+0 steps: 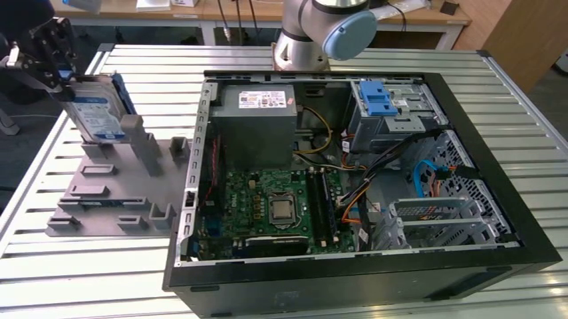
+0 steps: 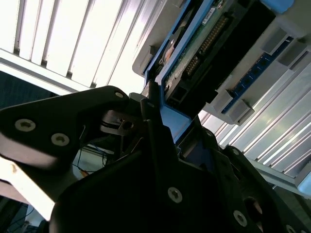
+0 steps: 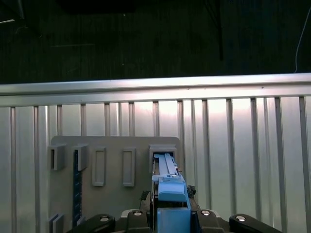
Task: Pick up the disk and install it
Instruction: 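Pick up the disk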
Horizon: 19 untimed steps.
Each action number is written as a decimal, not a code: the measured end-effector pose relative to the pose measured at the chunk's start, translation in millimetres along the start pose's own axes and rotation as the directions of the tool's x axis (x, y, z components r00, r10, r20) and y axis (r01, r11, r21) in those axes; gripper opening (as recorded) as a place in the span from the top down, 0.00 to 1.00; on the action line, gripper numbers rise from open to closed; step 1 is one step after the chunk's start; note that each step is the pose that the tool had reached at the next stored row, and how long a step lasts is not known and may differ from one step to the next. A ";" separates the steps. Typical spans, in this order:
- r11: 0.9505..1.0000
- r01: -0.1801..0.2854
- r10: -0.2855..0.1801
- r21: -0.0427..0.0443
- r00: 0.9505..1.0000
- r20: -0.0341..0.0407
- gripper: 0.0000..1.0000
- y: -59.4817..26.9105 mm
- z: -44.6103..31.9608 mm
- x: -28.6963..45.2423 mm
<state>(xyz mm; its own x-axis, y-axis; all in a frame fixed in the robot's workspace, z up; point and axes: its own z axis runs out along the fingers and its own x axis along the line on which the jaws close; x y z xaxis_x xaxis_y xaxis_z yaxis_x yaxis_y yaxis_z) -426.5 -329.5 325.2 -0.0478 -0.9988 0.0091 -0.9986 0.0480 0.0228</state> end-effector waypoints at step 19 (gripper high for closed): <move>1.000 0.000 0.000 0.000 1.000 0.000 0.64 0.4 -18.3 0.2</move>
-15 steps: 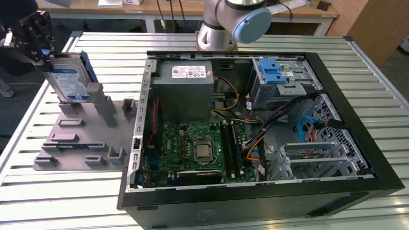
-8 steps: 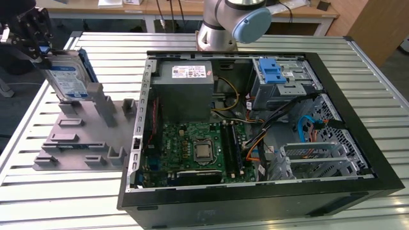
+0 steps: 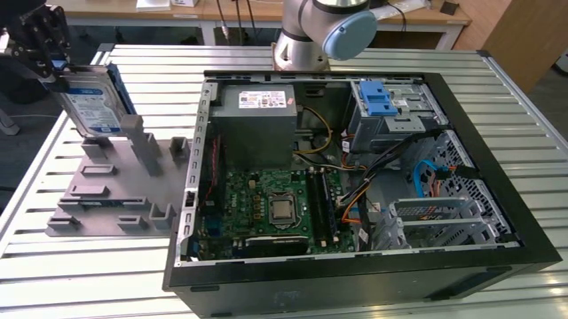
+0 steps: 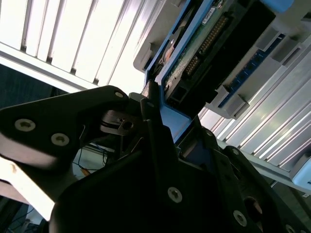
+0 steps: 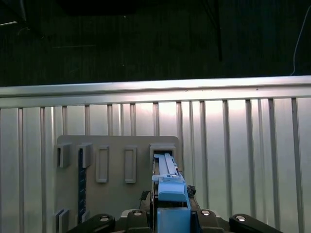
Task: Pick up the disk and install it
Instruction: 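Pick up the disk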
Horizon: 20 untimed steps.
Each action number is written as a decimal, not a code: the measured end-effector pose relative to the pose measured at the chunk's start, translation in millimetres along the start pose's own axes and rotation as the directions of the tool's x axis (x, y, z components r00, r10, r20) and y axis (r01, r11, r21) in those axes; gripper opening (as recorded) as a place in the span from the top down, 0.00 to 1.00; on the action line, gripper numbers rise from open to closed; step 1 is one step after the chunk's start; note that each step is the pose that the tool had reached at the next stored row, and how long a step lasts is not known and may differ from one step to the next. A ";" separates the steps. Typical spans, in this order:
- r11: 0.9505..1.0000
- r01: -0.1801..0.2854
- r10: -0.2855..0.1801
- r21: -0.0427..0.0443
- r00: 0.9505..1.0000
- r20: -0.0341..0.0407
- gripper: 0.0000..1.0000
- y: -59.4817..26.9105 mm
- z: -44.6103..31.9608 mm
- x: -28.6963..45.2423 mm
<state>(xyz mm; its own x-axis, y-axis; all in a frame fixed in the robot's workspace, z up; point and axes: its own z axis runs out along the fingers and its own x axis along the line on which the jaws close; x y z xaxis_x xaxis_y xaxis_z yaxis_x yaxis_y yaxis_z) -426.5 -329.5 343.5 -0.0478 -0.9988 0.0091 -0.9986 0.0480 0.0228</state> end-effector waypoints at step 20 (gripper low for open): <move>1.000 0.000 0.000 0.000 1.000 0.000 0.64 0.5 -20.5 0.2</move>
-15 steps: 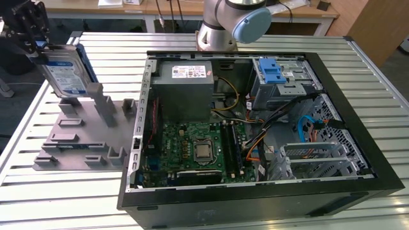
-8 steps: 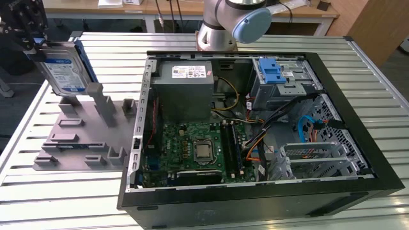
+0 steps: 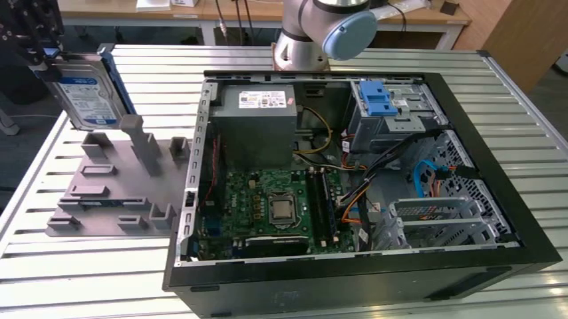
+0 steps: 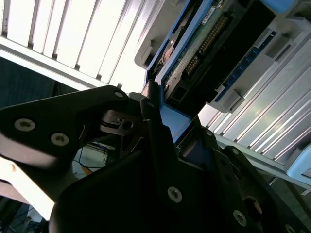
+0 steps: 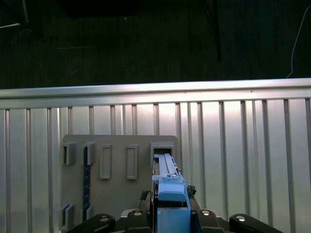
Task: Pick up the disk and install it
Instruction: 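Pick up the disk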
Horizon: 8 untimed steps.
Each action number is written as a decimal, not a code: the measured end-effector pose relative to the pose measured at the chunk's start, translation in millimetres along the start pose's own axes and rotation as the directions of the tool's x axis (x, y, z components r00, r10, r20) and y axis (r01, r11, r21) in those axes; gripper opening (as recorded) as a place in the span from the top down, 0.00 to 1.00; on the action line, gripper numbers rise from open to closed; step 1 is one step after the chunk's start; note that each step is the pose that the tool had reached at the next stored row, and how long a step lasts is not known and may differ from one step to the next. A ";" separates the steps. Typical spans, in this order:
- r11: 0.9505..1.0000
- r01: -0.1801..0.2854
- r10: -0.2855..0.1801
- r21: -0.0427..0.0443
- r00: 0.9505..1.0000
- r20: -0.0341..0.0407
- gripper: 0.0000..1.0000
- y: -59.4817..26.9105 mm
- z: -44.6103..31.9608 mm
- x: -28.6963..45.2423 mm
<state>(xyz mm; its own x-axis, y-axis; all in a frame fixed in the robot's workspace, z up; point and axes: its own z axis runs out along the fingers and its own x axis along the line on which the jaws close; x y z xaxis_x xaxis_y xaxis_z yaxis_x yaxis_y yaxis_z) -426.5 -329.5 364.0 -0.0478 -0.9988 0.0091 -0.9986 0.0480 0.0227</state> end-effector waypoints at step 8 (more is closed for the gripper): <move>1.000 0.000 0.000 0.000 1.000 0.000 0.64 0.2 -10.7 0.1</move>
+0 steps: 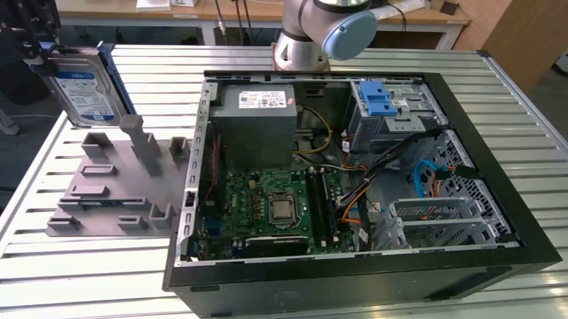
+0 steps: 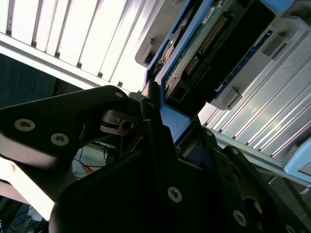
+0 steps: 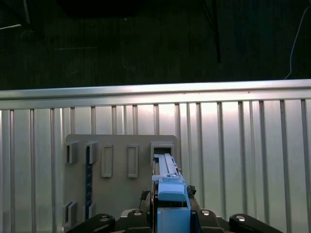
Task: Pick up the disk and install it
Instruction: 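Pick up the disk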
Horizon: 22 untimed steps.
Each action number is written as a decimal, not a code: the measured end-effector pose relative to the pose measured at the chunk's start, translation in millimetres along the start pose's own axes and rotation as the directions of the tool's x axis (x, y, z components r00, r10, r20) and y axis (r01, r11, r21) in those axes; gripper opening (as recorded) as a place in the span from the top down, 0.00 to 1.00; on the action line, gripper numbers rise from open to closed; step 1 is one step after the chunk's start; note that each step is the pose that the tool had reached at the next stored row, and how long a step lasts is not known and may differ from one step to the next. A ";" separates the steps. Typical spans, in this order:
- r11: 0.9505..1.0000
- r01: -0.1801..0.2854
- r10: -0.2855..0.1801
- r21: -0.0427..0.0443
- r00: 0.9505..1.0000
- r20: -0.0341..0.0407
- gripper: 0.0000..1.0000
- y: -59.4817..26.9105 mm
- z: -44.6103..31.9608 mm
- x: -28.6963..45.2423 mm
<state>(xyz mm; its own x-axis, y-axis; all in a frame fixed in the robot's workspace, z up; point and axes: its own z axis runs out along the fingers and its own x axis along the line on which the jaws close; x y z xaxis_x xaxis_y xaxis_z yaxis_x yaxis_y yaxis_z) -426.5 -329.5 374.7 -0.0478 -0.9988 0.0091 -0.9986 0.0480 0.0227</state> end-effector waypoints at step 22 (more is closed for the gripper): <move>1.000 0.000 0.000 0.000 1.000 0.000 0.64 0.6 -25.8 0.2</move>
<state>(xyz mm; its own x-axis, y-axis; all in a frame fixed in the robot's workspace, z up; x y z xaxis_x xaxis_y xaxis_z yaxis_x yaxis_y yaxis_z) -426.5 -329.5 400.5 -0.0478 -0.9988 0.0088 -0.9986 0.0480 0.0228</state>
